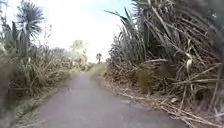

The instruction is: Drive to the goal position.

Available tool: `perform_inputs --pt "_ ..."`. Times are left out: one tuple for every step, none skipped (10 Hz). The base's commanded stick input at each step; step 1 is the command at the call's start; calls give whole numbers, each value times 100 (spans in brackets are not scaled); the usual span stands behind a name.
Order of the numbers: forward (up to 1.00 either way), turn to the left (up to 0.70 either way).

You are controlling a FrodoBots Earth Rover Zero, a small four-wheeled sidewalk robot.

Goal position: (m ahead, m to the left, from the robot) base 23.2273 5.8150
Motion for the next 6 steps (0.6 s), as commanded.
perform_inputs --pt "70 34" --pt "70 34" --pt "70 34" --pt "70 34" --pt "70 34" --pt "70 34"
